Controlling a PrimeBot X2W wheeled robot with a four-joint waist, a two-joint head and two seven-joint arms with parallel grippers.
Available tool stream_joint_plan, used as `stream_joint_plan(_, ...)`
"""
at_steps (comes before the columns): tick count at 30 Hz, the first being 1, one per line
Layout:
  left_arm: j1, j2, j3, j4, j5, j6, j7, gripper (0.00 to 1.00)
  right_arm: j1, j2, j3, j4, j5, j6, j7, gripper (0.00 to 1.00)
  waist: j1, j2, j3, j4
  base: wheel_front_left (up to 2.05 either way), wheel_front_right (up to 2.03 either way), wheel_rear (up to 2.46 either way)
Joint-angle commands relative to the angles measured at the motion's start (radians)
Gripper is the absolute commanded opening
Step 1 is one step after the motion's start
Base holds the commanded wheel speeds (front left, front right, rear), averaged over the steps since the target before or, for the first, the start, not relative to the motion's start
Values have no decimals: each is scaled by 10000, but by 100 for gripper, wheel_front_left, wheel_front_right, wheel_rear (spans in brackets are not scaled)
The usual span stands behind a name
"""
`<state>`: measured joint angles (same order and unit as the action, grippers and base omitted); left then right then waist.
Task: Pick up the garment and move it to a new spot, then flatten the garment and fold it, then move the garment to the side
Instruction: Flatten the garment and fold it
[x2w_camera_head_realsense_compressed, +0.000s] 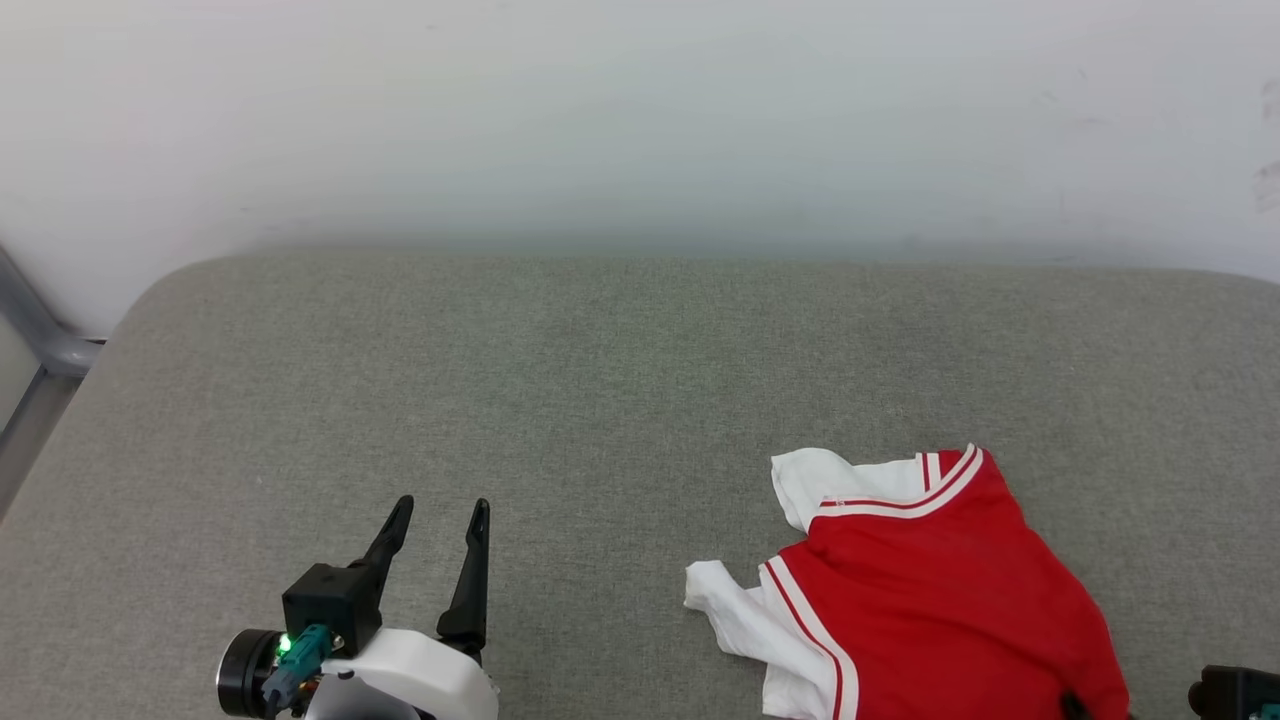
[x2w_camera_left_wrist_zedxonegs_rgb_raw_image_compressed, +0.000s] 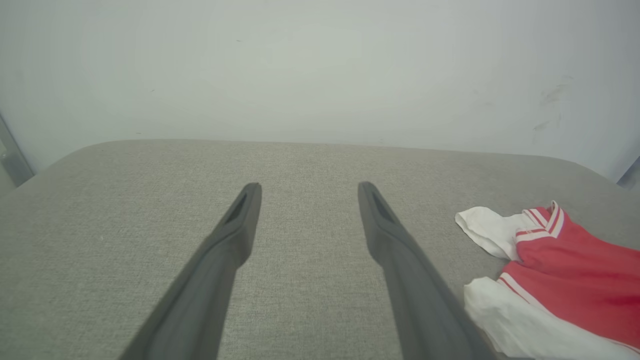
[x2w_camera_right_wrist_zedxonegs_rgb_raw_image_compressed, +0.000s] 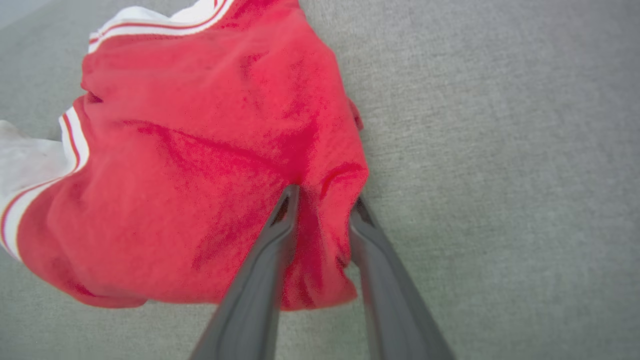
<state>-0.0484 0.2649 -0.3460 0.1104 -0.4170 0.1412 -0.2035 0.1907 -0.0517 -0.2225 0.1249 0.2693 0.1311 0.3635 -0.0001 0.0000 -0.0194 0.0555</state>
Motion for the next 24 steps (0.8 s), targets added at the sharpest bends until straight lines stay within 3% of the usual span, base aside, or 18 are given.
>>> stream_joint_plan(1,110,27,20,-30,-4,35,47,100,-14,17,71,35,163,-7,-297,100,1,0,-28,-25,0,0,0)
stream_joint_plan(7,236,59,11,-23,-81,108,80,100,-486,18,391,76,144,-7,-2675,100,1,0,-131,-49,0,0,0)
stream_joint_plan(13,319,158,88,54,-125,248,122,100,-959,12,828,-627,-932,-7,-4337,100,1,0,-243,-113,0,0,0)
stream_joint_plan(18,277,307,33,138,-102,301,408,100,-974,16,1195,-1193,-1121,-7,-4330,100,1,0,-297,-352,0,0,0)
stream_joint_plan(24,-437,363,-591,199,-64,-148,1588,100,-619,15,1564,-1941,-1390,-7,-3869,100,1,0,-200,-745,0,0,0)
